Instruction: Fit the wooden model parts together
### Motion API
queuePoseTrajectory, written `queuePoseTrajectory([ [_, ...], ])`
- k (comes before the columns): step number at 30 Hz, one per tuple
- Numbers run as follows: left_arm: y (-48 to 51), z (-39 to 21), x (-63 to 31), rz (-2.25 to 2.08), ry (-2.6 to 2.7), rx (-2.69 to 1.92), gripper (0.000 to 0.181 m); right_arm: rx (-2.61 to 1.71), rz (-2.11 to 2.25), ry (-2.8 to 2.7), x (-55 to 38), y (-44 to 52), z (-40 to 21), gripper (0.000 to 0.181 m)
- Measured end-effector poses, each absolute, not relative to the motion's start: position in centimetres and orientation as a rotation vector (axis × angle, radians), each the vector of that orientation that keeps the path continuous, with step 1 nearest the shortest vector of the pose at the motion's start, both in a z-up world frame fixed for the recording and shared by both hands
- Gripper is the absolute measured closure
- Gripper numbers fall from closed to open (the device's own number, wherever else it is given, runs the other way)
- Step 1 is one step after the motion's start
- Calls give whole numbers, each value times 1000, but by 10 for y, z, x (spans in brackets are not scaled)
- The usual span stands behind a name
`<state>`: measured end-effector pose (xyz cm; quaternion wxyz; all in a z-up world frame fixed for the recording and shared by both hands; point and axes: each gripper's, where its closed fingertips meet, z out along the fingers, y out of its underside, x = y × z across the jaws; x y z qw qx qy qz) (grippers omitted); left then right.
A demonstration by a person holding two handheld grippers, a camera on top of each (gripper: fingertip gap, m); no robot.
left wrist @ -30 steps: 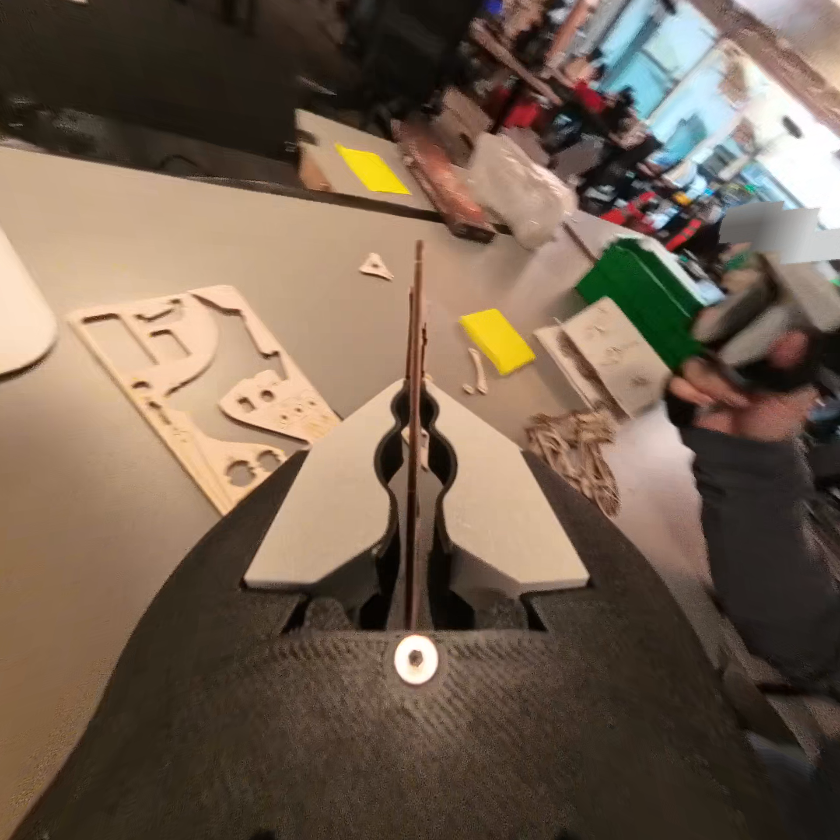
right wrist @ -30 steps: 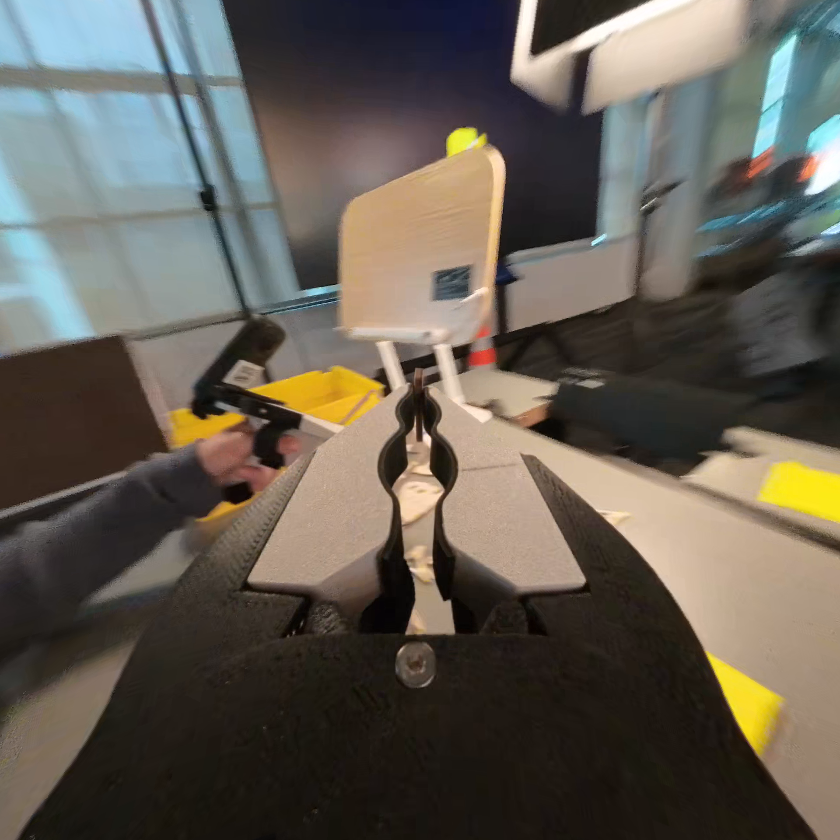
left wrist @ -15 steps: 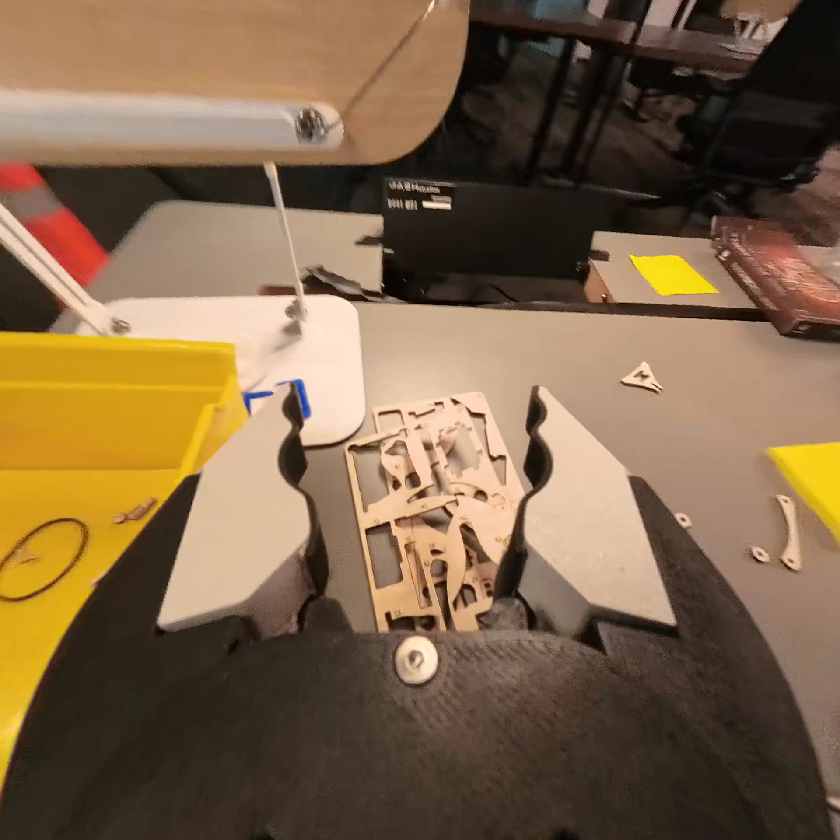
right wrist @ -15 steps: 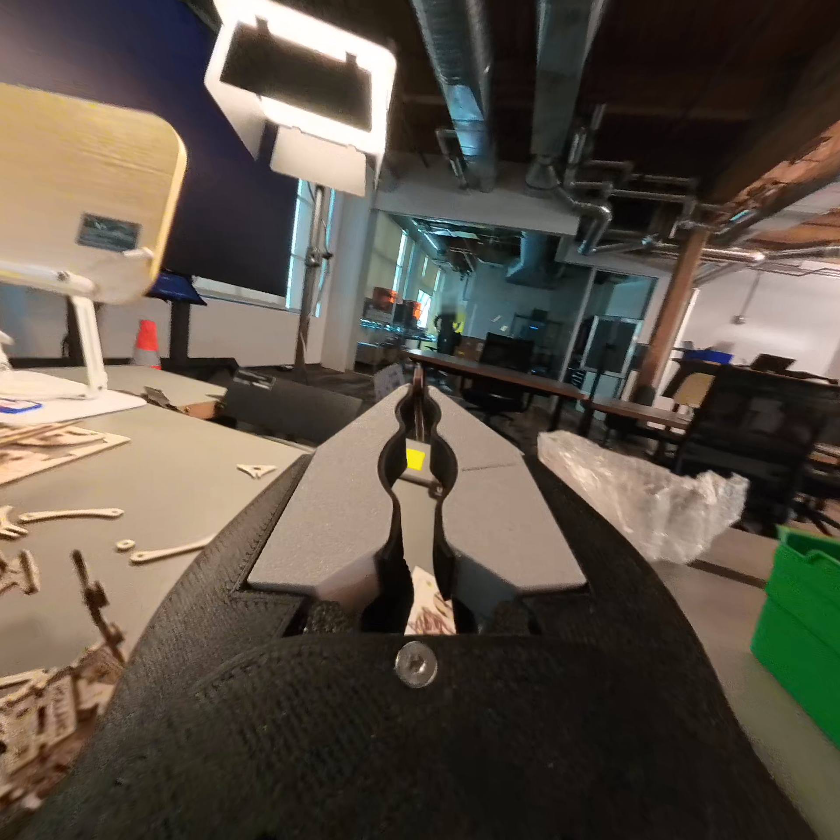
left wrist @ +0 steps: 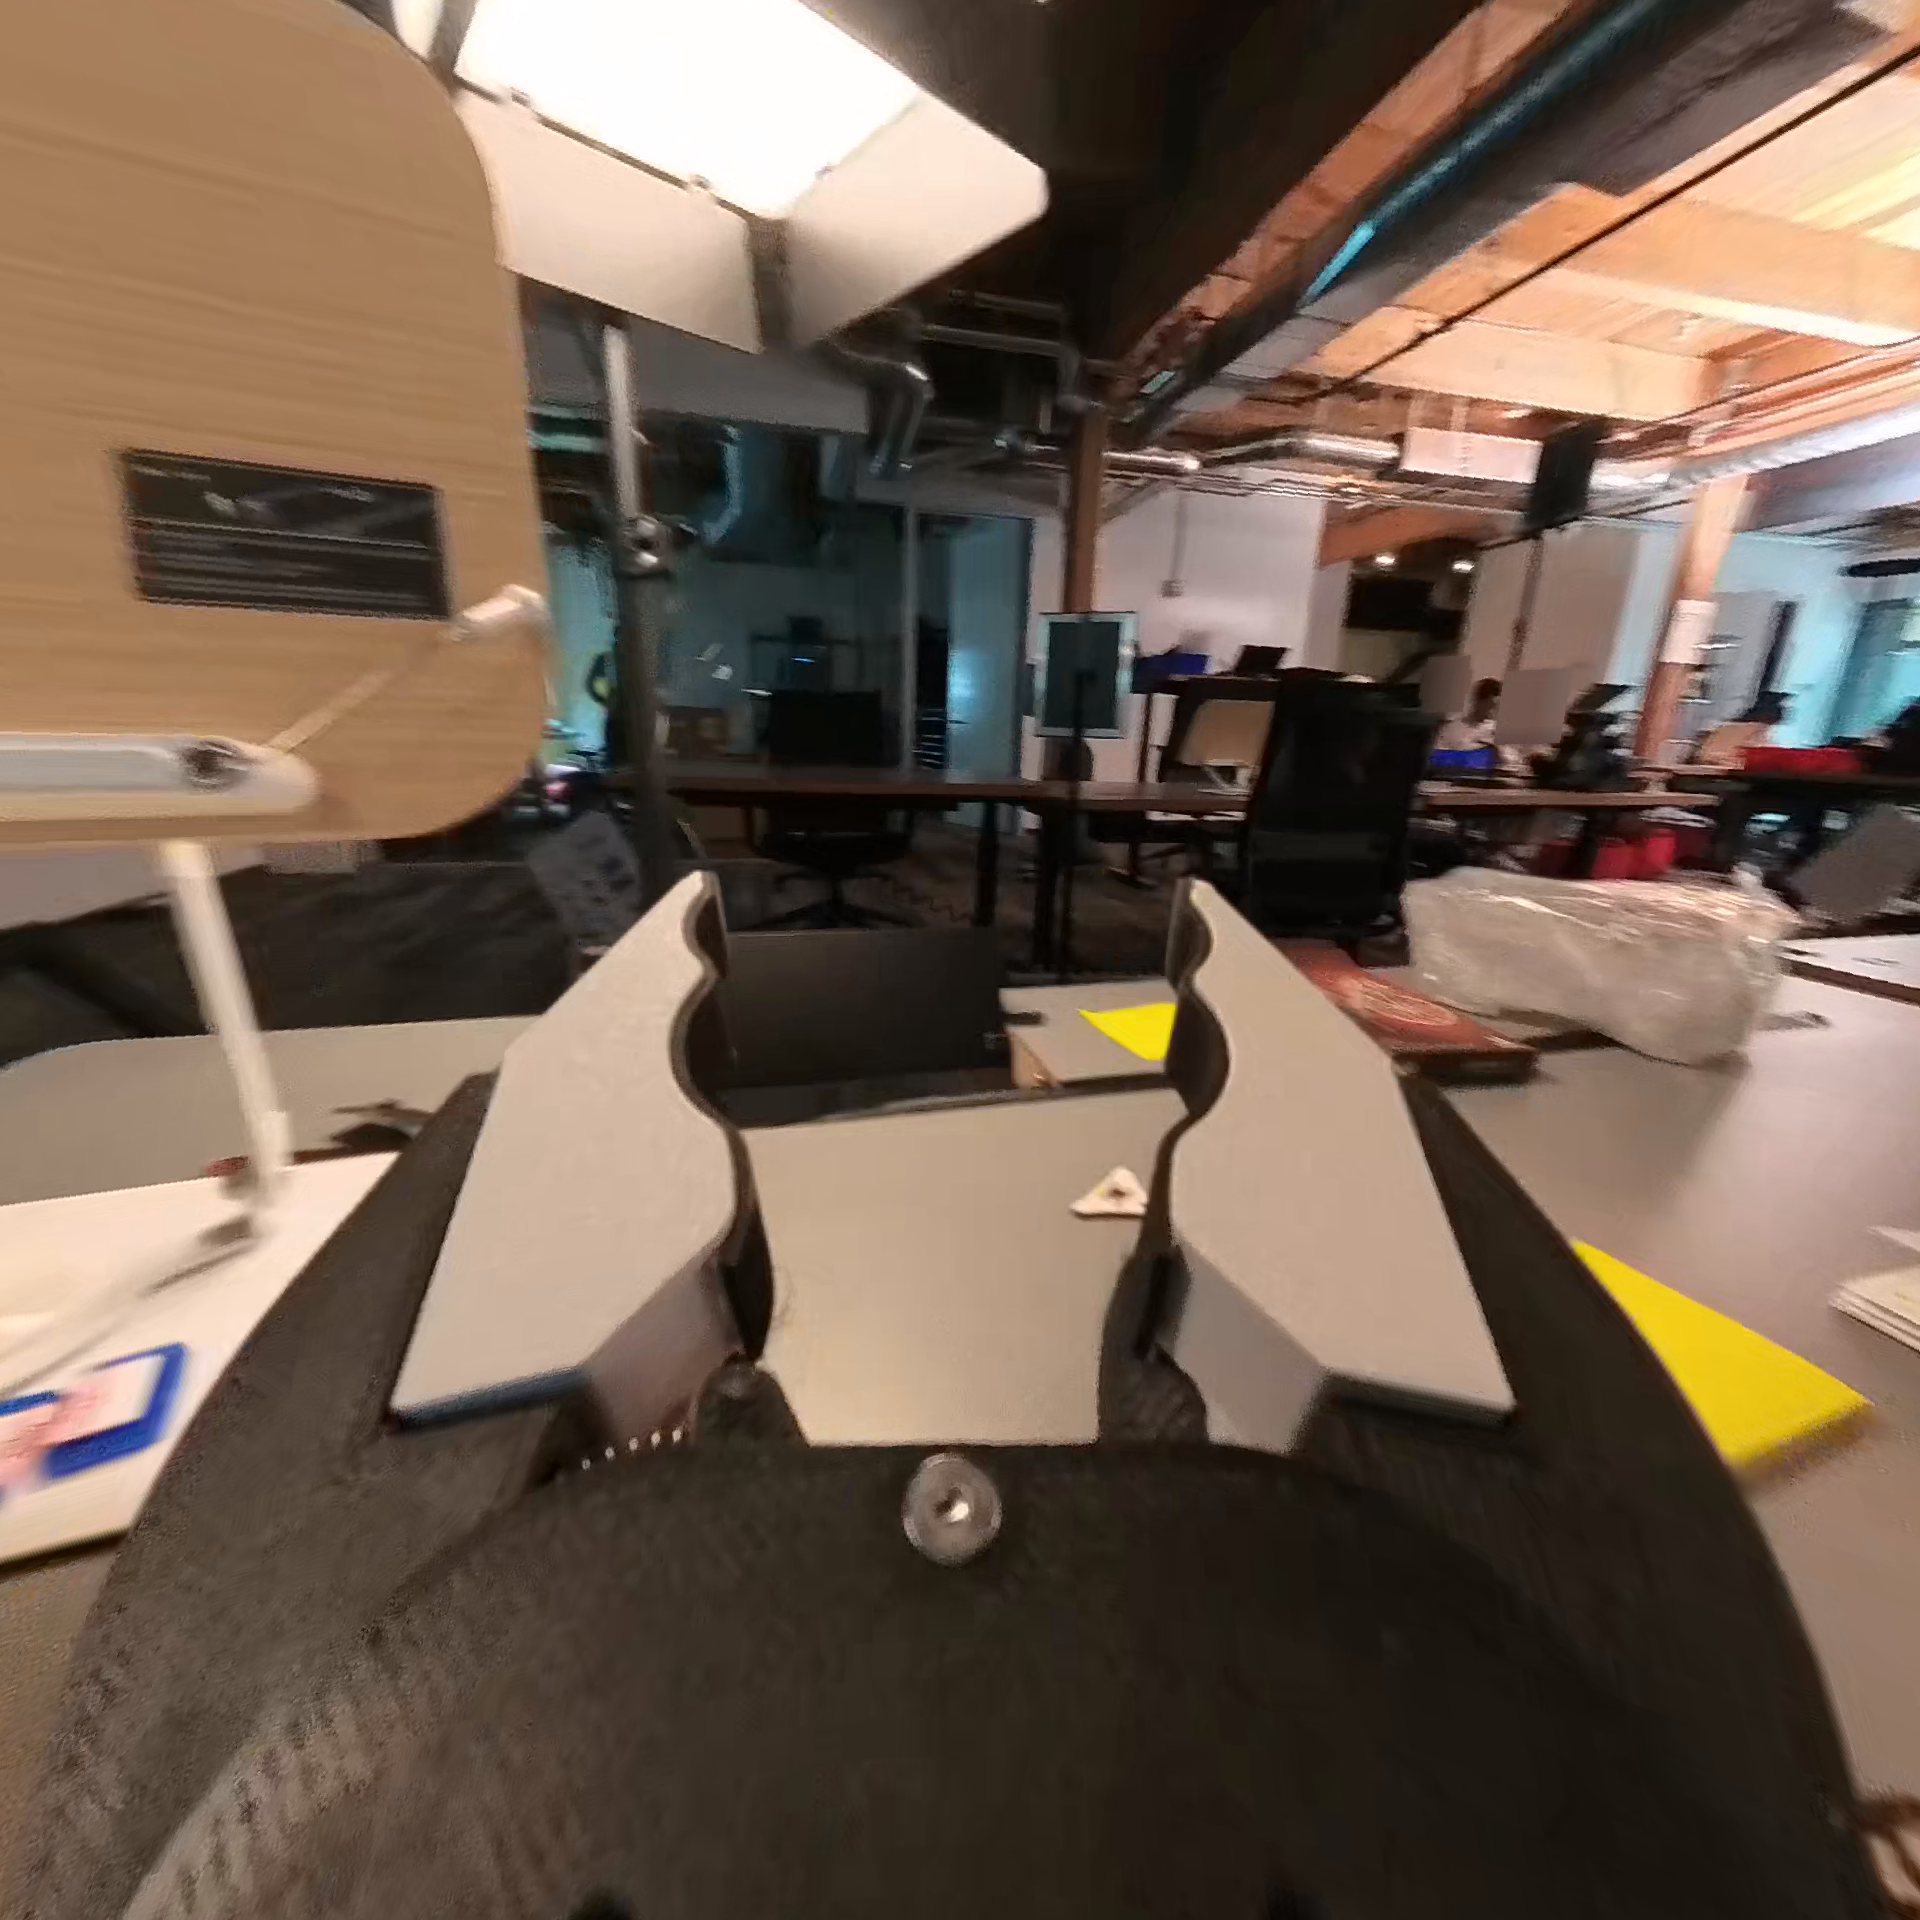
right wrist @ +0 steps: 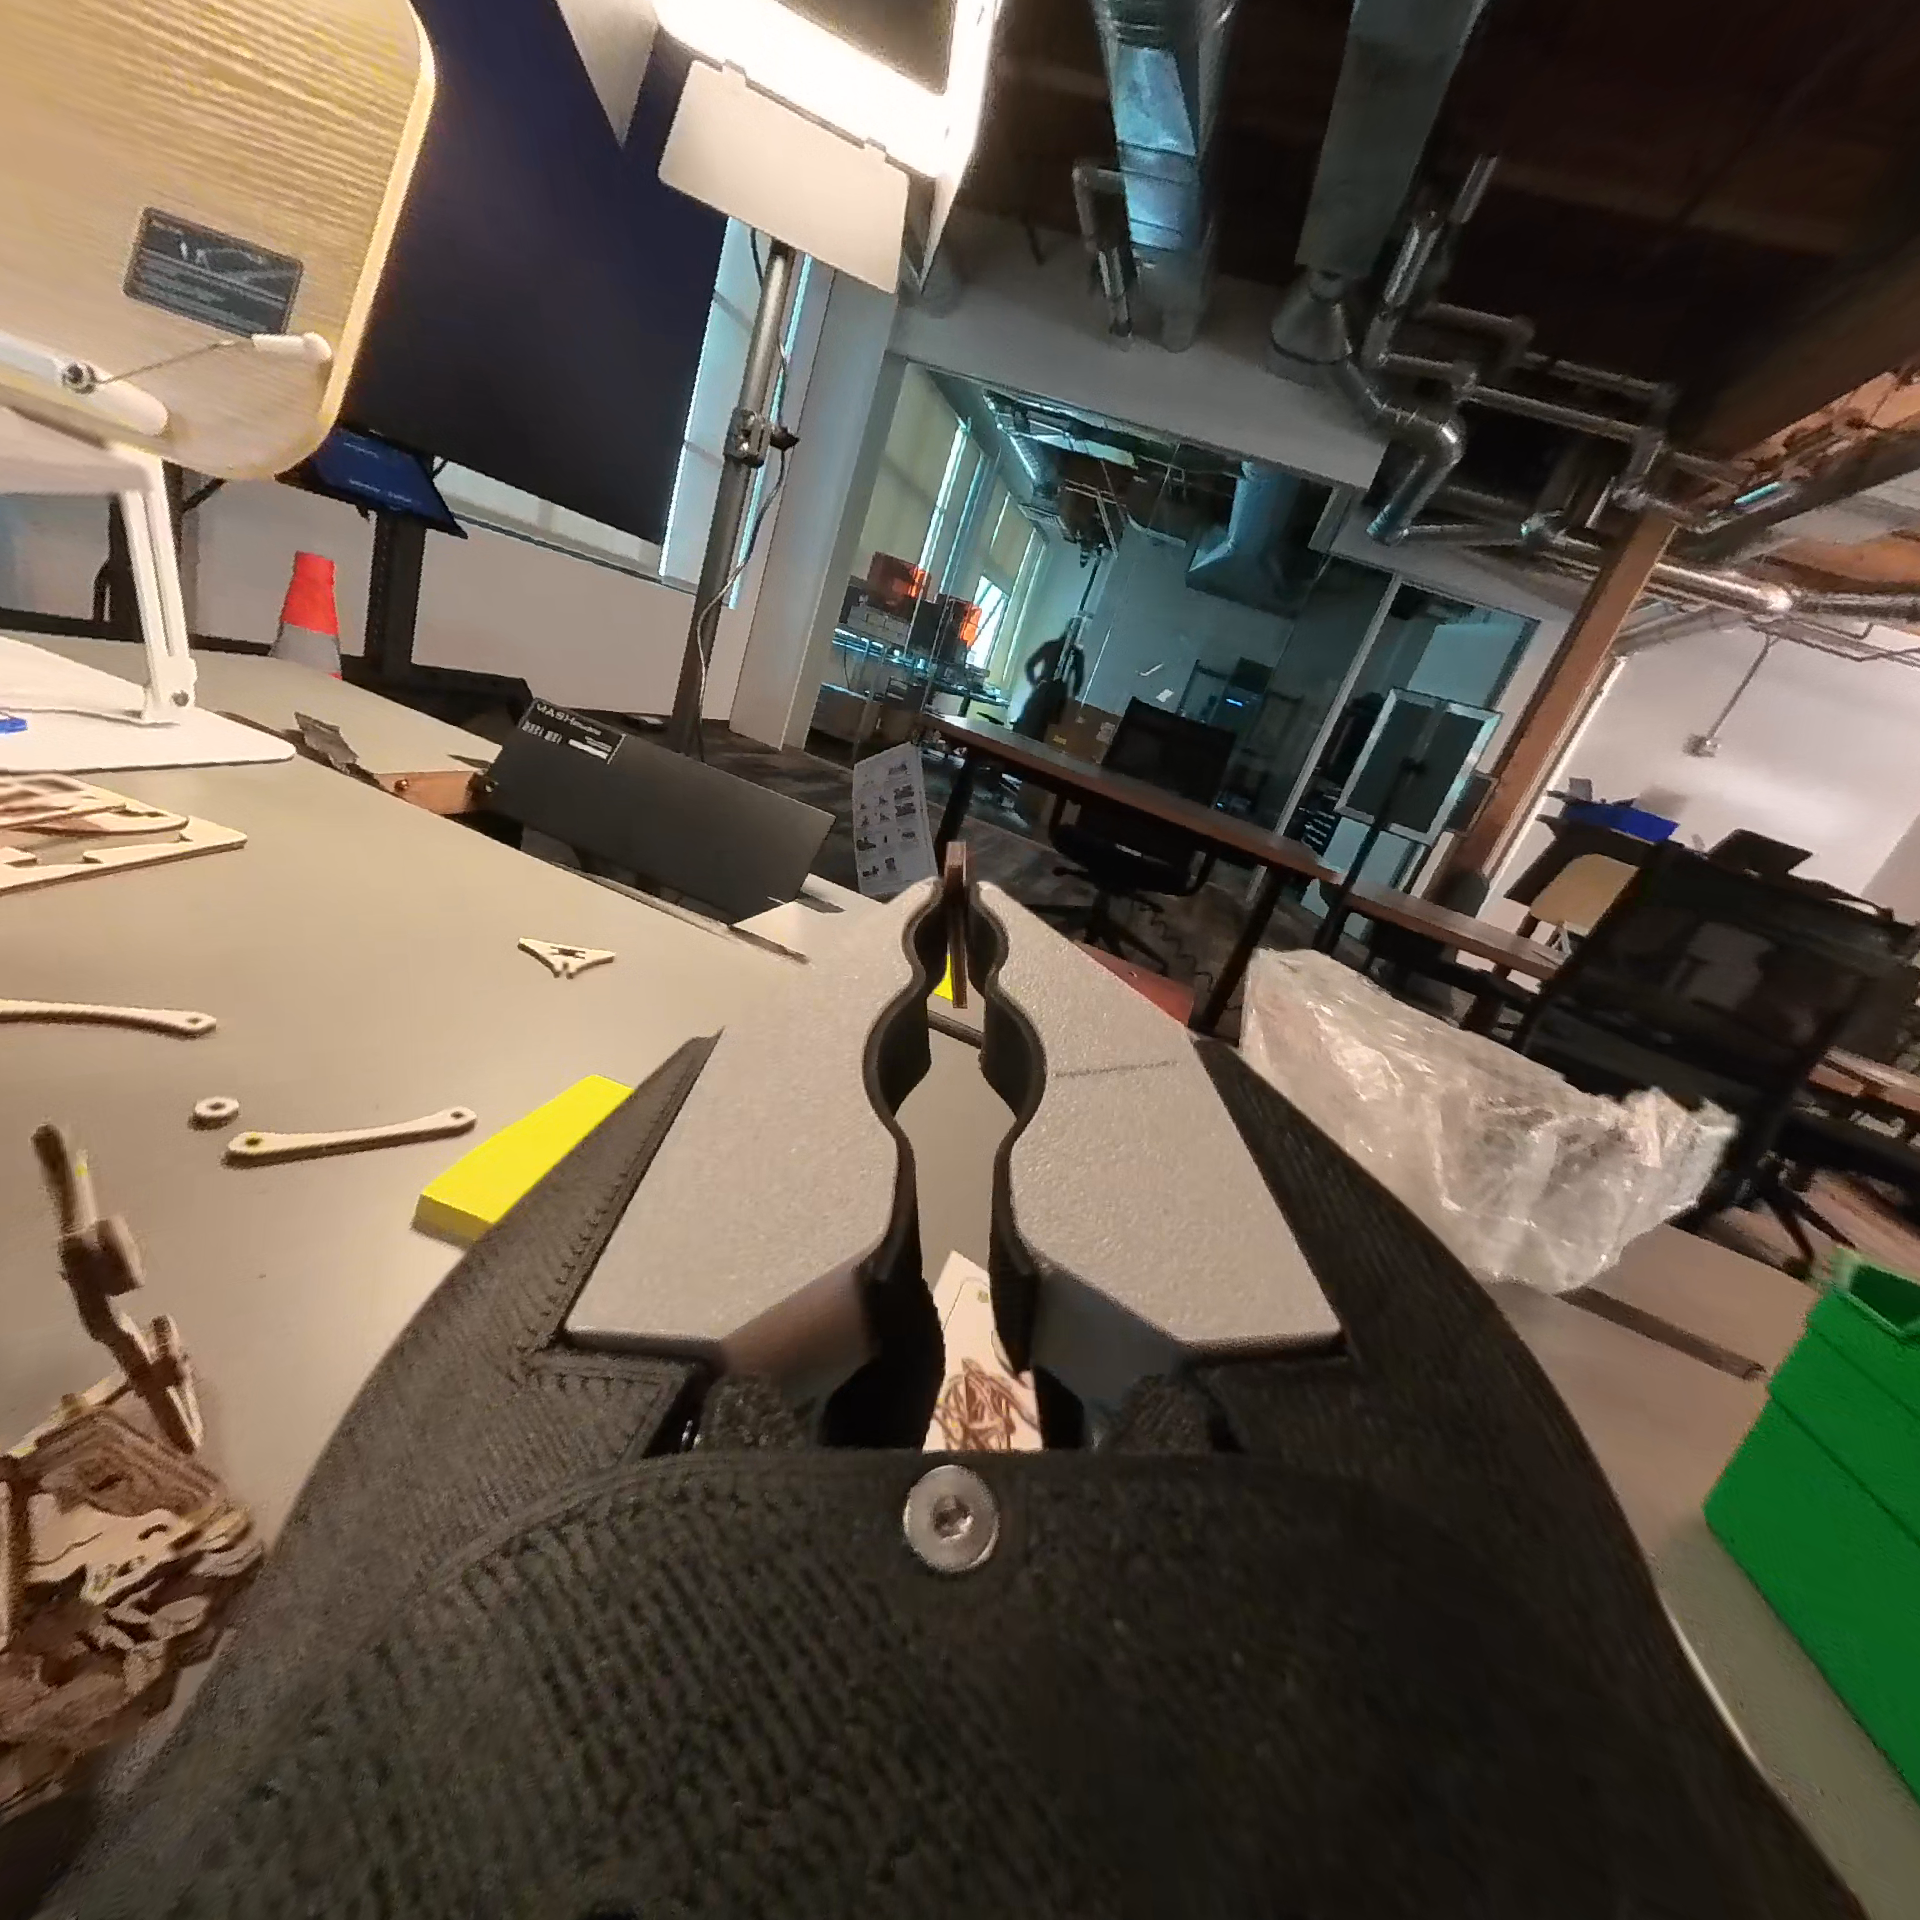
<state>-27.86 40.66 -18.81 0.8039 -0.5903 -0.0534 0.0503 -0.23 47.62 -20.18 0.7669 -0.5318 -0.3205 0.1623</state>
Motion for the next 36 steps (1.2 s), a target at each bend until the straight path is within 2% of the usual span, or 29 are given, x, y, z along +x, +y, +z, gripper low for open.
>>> queuePoseTrajectory([
  [3, 407, -203, -251, 18, -38, -1314, 101, -1162, 379, -731, -11, 477, -205, 181],
  [13, 392, -191, -265, 11, -121, -1239, 109, -1153, 425, -733, -7, 470, -206, 181],
  [26, 395, -194, -274, -60, -209, -1239, 107, -1123, 377, -753, -8, 464, -202, 181],
  [31, 415, -204, -266, 57, -125, -1308, 111, -1154, 401, -711, -4, 466, -205, 181],
  [36, 413, -203, -262, -36, -118, -1283, 116, -1174, 413, -686, 0, 471, -207, 181],
])
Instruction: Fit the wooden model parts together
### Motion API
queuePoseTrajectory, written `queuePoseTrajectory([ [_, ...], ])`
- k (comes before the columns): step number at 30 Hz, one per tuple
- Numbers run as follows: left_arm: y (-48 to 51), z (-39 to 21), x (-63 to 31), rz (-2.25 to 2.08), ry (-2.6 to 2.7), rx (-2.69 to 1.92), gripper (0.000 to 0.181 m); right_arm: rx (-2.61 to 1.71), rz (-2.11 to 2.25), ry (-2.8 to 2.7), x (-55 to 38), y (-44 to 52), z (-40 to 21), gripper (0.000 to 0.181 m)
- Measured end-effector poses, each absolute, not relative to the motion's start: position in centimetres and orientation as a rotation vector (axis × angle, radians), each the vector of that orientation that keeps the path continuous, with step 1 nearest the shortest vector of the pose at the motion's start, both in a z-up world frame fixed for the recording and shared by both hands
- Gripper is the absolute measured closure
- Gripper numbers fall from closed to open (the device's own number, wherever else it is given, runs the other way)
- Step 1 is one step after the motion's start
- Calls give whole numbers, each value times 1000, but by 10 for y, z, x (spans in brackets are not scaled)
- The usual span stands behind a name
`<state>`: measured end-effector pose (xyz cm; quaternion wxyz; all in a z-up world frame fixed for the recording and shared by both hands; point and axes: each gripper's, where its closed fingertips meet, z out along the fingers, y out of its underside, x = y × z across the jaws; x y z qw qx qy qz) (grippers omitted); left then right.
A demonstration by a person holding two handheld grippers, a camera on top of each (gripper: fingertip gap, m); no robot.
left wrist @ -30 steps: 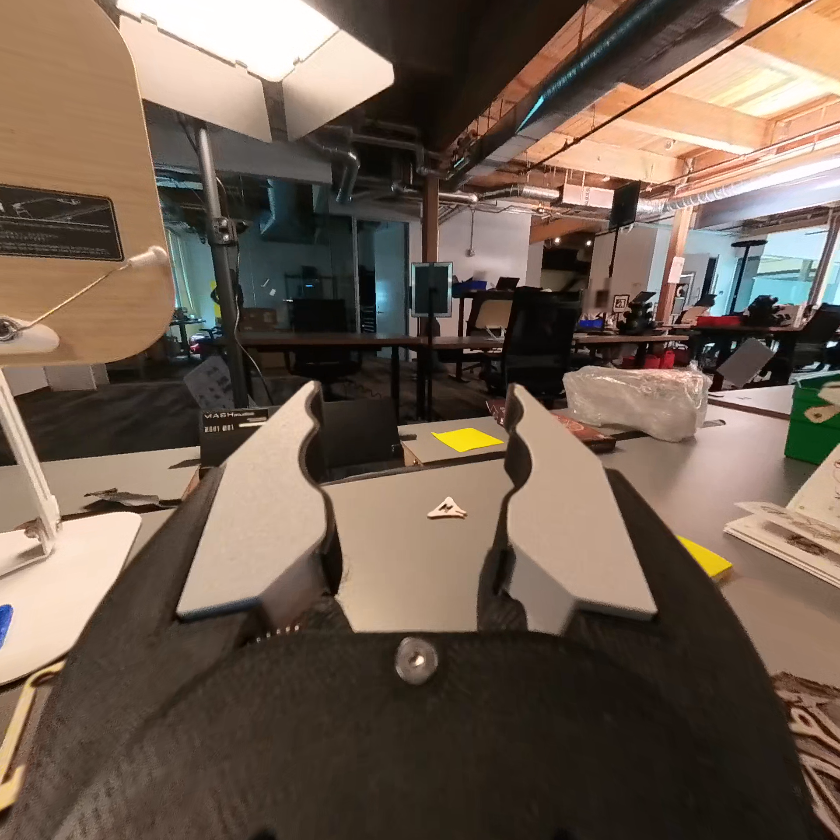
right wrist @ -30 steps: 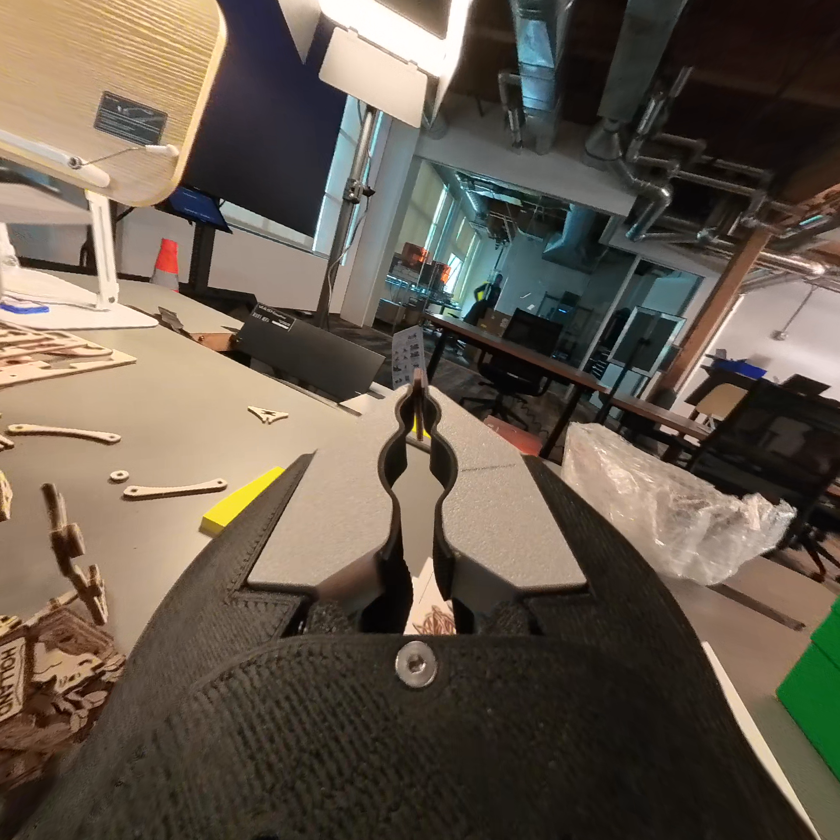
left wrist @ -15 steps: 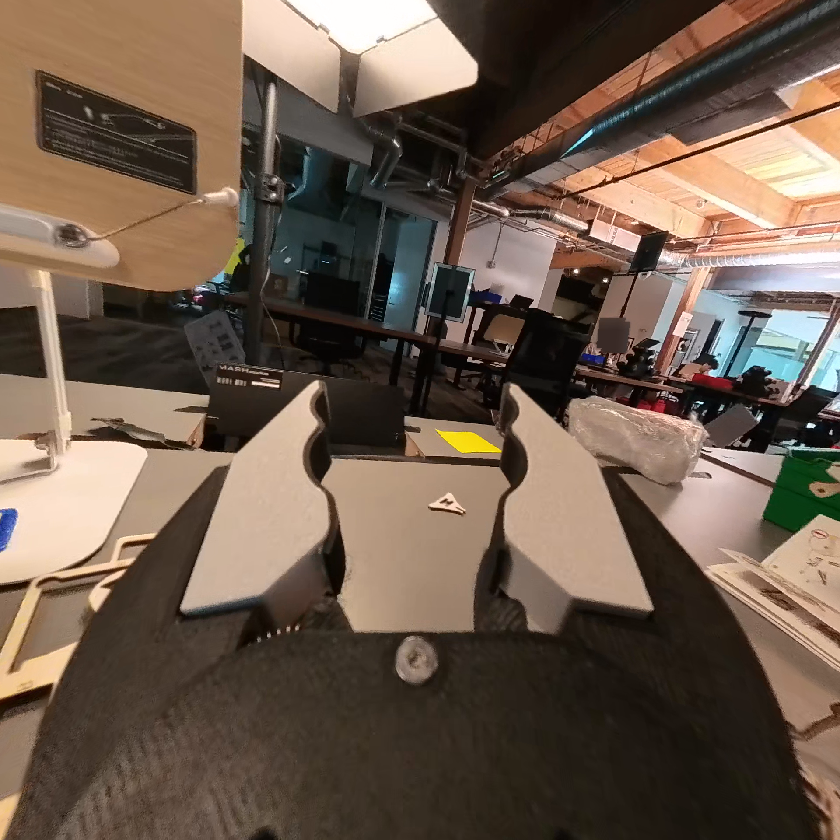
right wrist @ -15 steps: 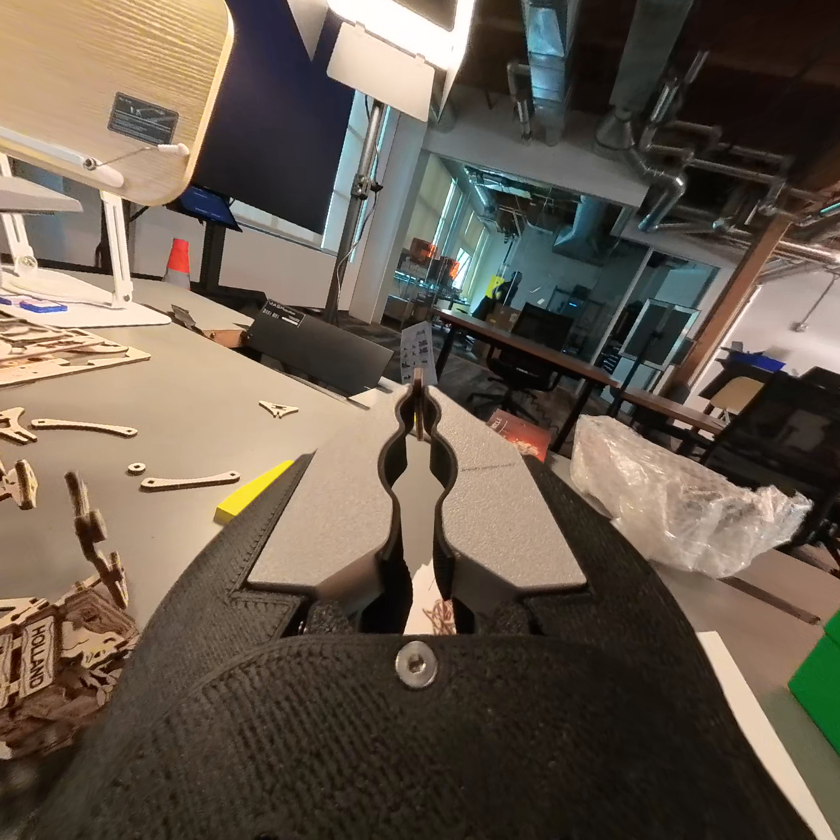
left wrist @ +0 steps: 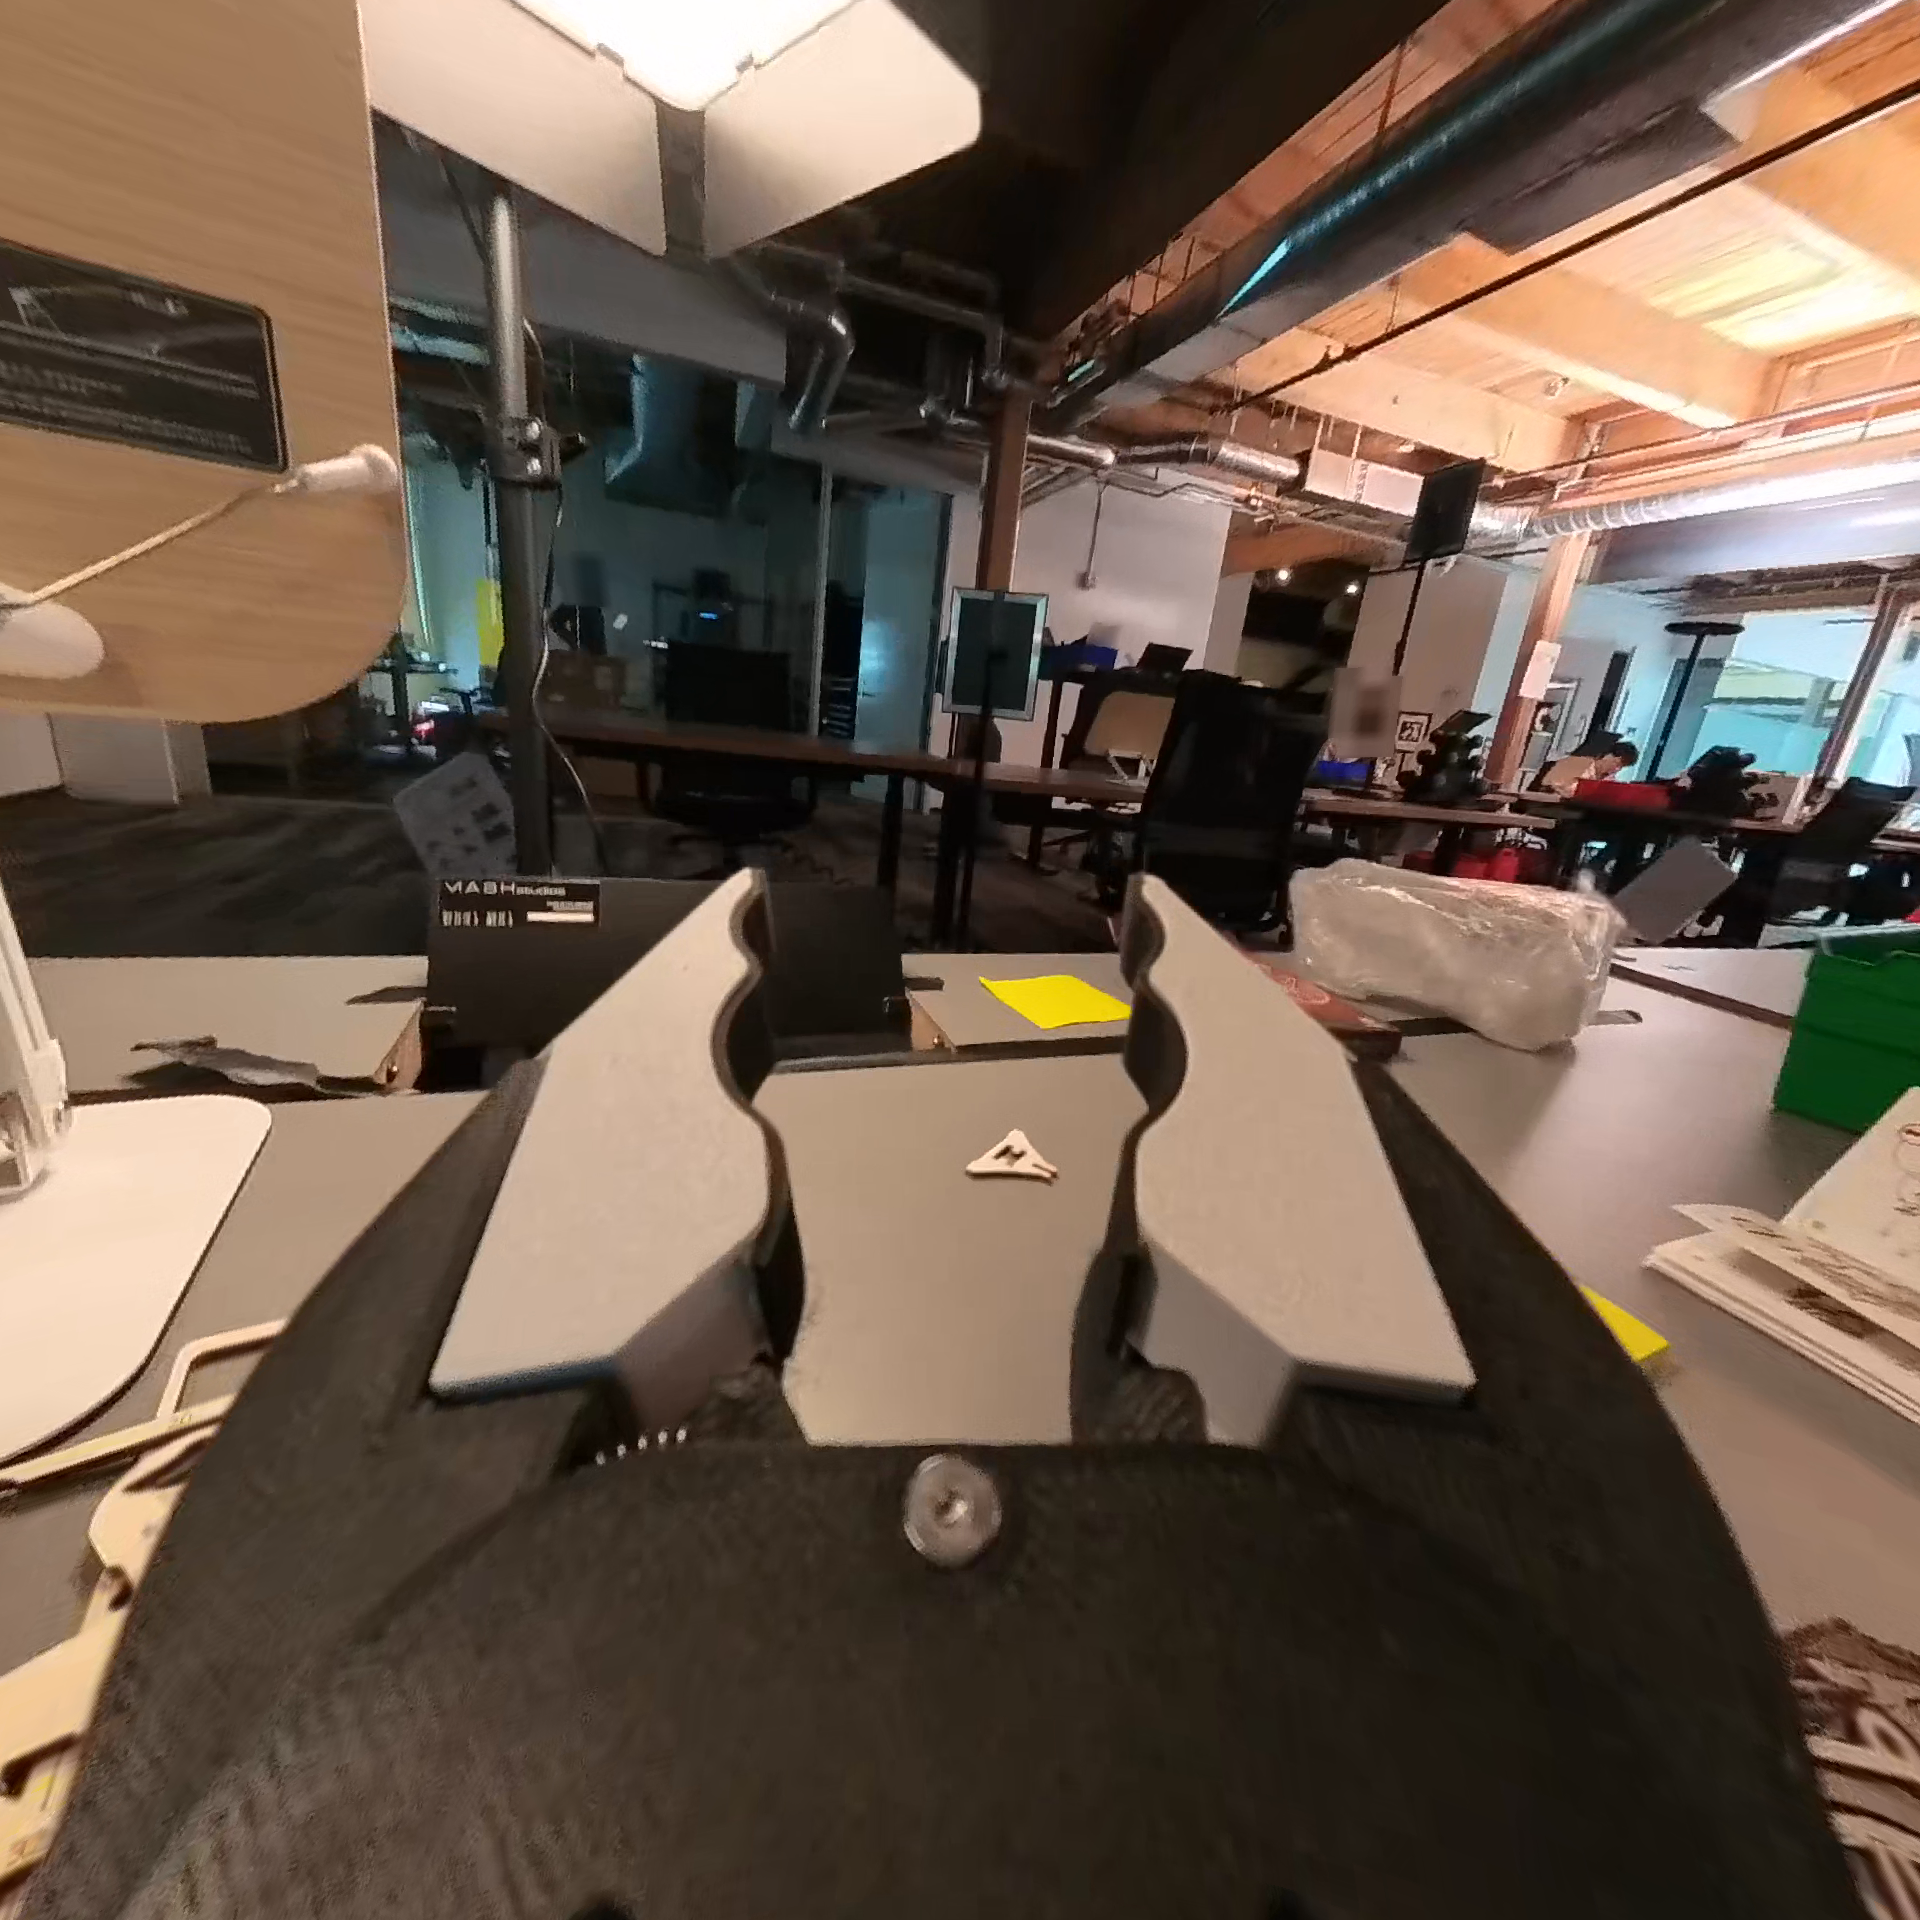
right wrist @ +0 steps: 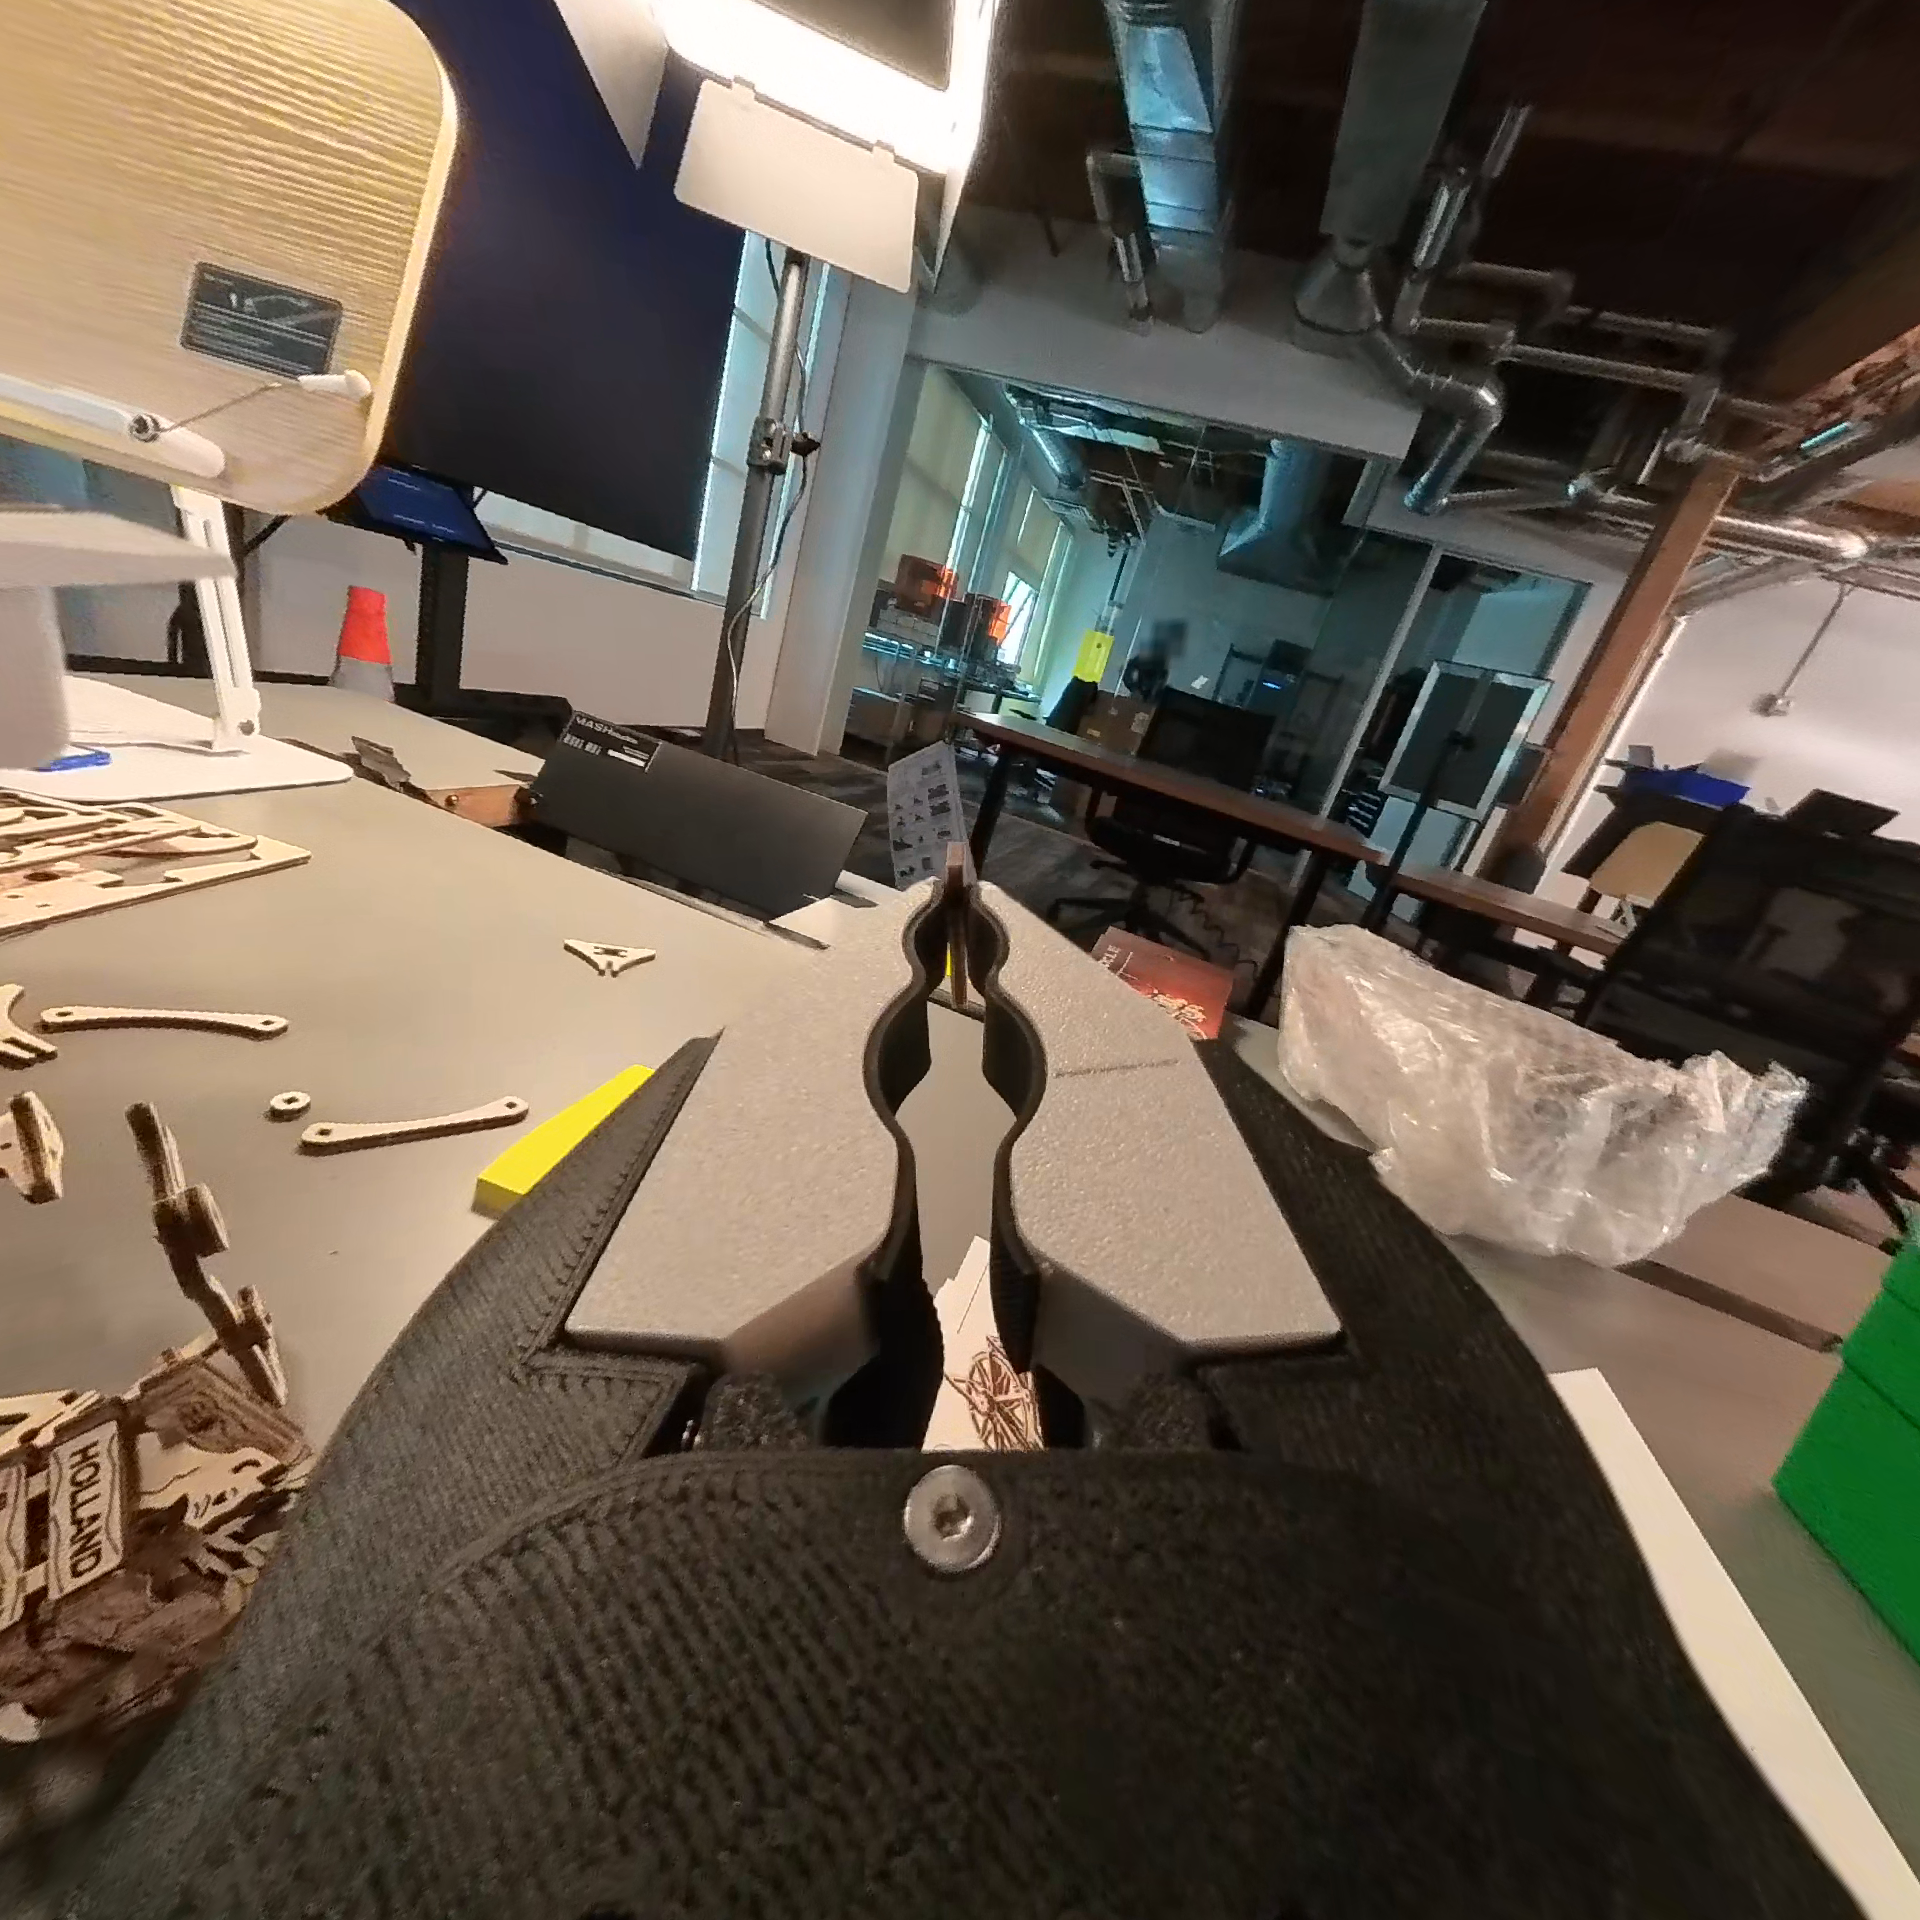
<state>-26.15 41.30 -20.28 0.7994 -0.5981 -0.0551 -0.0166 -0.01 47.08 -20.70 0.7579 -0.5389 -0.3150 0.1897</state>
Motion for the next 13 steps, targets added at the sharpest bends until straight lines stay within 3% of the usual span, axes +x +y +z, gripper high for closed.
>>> queuePoseTrajectory([
  [4, 415, -205, -262, -31, -91, -1292, 135, -1171, 423, -716, -5, 470, -209, 181],
  [13, 415, -204, -251, 16, -21, -1291, 153, -1177, 437, -751, -12, 471, -213, 181],
])
